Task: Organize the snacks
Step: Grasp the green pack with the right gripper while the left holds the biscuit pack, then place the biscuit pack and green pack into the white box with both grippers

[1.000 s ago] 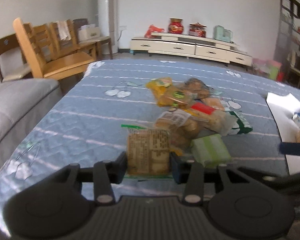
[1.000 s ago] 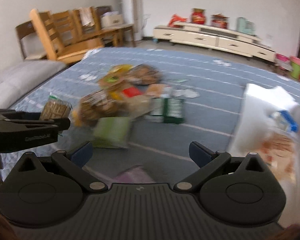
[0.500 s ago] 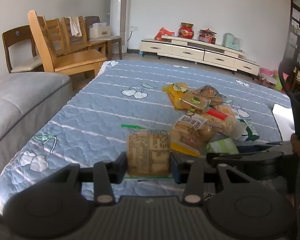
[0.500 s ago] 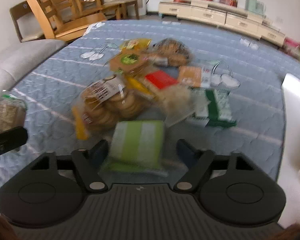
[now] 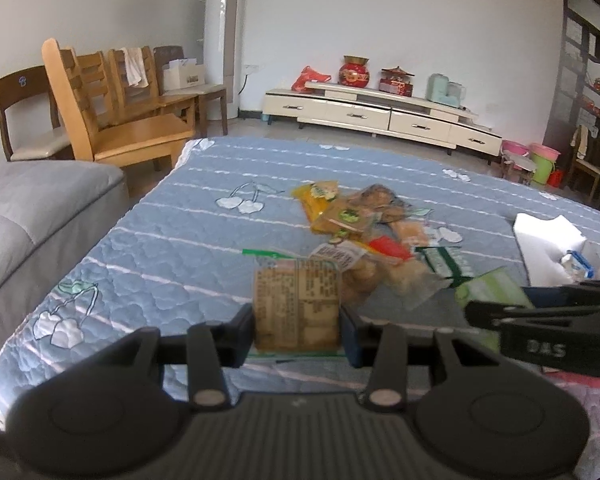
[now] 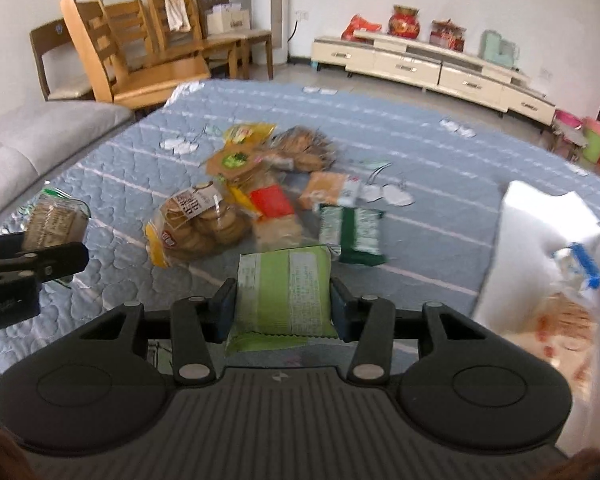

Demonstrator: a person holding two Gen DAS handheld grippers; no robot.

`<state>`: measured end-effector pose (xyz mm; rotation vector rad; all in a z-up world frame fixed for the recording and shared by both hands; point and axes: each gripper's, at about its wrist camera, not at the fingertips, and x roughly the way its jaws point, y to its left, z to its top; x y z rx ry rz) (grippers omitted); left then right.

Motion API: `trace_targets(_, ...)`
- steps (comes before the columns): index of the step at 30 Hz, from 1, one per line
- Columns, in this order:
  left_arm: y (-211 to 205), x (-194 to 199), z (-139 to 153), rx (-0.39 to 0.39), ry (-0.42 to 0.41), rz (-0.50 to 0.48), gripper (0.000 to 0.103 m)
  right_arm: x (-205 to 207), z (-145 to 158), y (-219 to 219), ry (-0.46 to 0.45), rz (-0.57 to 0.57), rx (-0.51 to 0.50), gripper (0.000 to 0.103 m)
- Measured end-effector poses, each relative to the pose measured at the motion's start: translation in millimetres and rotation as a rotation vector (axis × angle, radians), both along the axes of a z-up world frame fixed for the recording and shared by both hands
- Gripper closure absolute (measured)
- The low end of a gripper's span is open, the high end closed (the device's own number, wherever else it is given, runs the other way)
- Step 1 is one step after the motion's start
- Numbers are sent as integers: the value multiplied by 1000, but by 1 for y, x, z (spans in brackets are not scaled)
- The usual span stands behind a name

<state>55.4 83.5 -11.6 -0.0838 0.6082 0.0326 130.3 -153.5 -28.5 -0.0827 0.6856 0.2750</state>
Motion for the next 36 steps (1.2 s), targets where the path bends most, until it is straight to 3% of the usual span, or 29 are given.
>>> trace_targets(8,-27,-15,13,3,-21,-60,60,-39,20,-35,-43,-60,29,45)
trace_targets(36,-102,-23,22,43,-19,-231,60,-80,29,-86,-100,-191,46,45)
